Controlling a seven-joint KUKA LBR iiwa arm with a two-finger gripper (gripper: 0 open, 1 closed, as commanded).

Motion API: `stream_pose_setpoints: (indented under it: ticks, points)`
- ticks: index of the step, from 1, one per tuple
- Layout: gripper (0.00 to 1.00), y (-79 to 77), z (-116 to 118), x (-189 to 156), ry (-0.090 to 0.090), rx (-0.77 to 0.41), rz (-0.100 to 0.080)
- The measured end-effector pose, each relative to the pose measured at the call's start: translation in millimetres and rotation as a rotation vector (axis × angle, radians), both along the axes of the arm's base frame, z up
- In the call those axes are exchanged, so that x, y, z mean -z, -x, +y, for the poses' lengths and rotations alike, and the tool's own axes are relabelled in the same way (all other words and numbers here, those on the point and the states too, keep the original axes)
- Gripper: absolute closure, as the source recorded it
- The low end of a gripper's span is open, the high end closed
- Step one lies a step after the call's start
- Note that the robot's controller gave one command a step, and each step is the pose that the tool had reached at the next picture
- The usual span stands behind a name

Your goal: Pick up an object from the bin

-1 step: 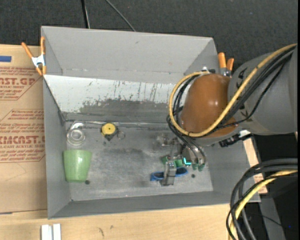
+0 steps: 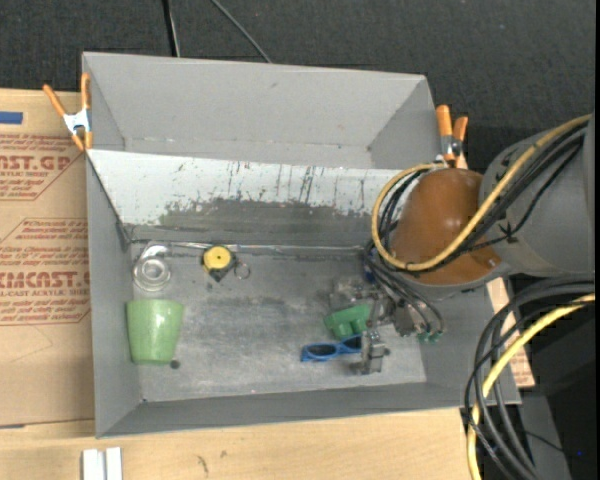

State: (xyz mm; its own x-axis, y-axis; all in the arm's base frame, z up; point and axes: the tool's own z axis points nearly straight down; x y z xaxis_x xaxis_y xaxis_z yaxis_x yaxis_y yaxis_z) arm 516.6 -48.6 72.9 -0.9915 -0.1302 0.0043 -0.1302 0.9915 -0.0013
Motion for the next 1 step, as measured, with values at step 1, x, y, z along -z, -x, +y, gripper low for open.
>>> stream_pose_setpoints:
  ticks: [1]
  points:
    - [1.0,-1.5,3.1,-2.9,-0.003,-0.002,-0.004]
